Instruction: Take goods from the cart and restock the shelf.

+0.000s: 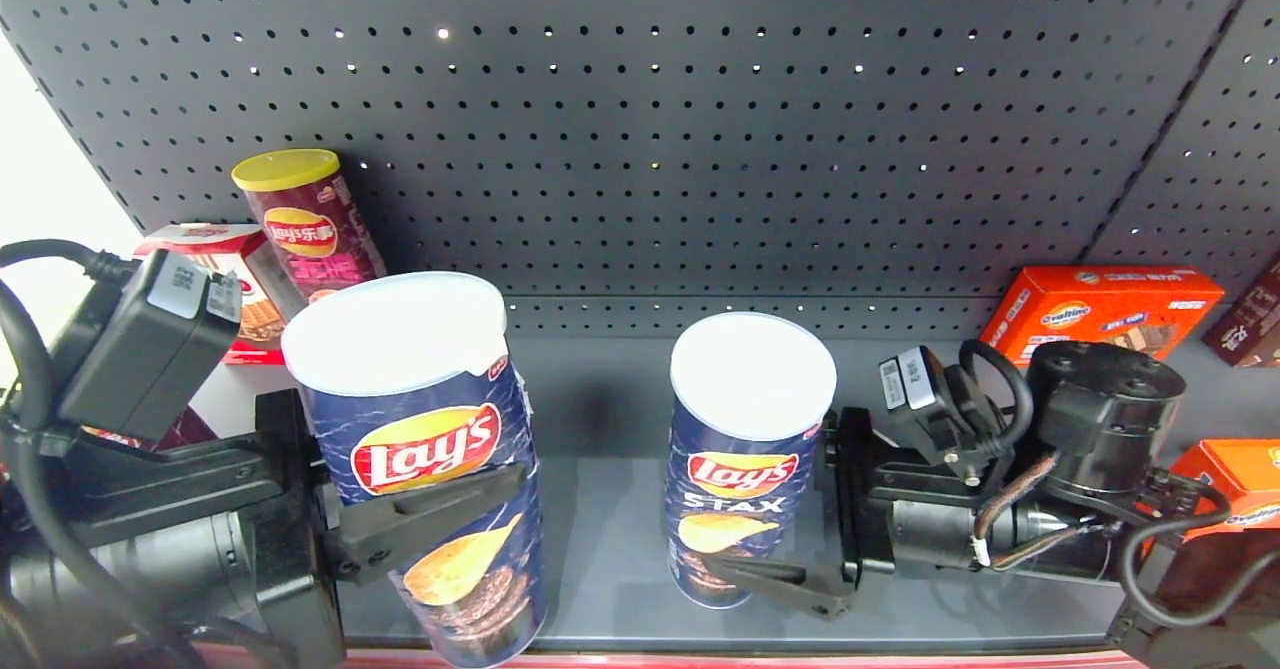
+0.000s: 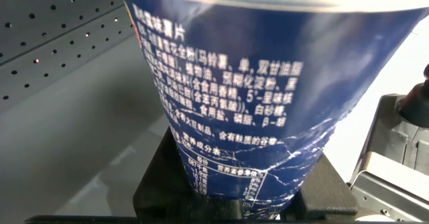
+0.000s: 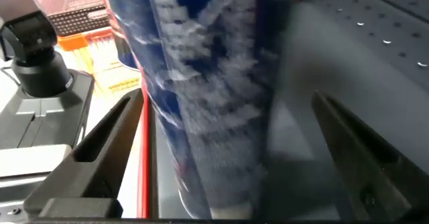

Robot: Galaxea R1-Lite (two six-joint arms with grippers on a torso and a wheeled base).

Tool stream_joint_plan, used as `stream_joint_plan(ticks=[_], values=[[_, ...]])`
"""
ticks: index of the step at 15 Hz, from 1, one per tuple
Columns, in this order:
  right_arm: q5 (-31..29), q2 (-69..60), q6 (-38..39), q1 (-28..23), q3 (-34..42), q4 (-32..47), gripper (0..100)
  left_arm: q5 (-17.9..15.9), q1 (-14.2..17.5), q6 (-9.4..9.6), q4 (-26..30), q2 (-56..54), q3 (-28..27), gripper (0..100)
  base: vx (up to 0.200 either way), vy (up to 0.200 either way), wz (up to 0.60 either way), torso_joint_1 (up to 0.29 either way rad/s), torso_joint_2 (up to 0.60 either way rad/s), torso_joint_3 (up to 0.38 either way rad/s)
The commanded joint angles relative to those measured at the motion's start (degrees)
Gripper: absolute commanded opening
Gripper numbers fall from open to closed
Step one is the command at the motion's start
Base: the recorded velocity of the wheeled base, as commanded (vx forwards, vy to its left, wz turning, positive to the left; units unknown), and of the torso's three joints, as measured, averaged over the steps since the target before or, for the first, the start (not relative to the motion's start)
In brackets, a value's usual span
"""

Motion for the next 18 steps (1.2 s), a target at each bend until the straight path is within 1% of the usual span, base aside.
stream_joint_plan(ticks=[1,2,5,7,8,10,12,13,14,15,16,17,18], values=[[0.1,-5.4,0.1,-2.5,3.2,-0.1,100,0.0,0.0,0.00,-0.1,0.0,0.1,0,0.000,0.000,0.00,0.000,0.00,0.000],[0.2,-8.6,0.2,-4.2,5.2,-0.1,100,0.0,0.0,0.00,0.0,0.0,0.0,0,0.000,0.000,0.00,0.000,0.00,0.000],[0.1,-16.6,0.4,-6.1,9.0,0.6,100,0.0,0.0,0.00,-0.1,0.0,-0.1,0,0.000,0.000,0.00,0.000,0.00,0.000],[-0.6,-22.8,2.1,-7.8,11.4,0.7,100,0.0,0.0,0.00,-0.1,-0.1,-0.1,0,0.000,0.000,0.00,0.000,0.00,0.000],[-1.3,-27.4,3.6,-10.0,12.3,0.8,100,0.0,0.0,0.00,-0.1,-0.1,0.0,0,0.000,0.000,0.00,0.000,0.00,0.000],[-6.6,-34.3,4.2,-15.1,15.6,1.2,100,0.0,0.0,-0.09,0.0,-0.8,0.0,0,0.000,0.000,0.00,0.000,0.00,0.000],[-10.6,-40.8,4.2,-19.4,19.6,3.1,100,0.0,0.0,-0.09,-0.1,-0.8,-0.2,0,0.000,0.000,0.00,0.000,0.00,0.000],[-14.2,-47.1,4.6,-22.4,23.3,6.5,100,-0.1,0.0,0.00,-0.1,-0.8,-0.2,0,0.000,0.000,0.00,0.000,0.00,0.000],[-15.6,-49.8,5.2,-23.0,24.5,8.3,100,-0.1,0.0,0.00,-0.1,-0.8,-0.2,0,0.000,0.000,0.00,0.000,0.00,0.000],[-19.9,-57.5,6.8,-24.1,27.2,14.3,100,-0.1,0.0,0.00,-0.1,-0.8,-0.2,0,0.000,0.000,0.00,0.000,0.00,0.000],[-22.1,-62.5,7.2,-24.3,28.2,19.0,100,-0.1,0.0,-0.09,-0.1,-0.9,-0.1,0,0.000,0.000,0.00,0.000,0.00,0.000],[-25.2,-69.9,7.4,-24.4,29.1,27.2,100,-0.1,0.0,-0.09,-0.1,-0.9,0.0,0,0.000,0.000,0.00,0.000,0.00,0.000],[-25.2,-69.9,7.4,-24.4,29.1,27.2,100,-0.1,0.0,-0.09,-0.1,-0.9,0.0,0,0.000,0.000,0.00,0.000,0.00,0.000]])
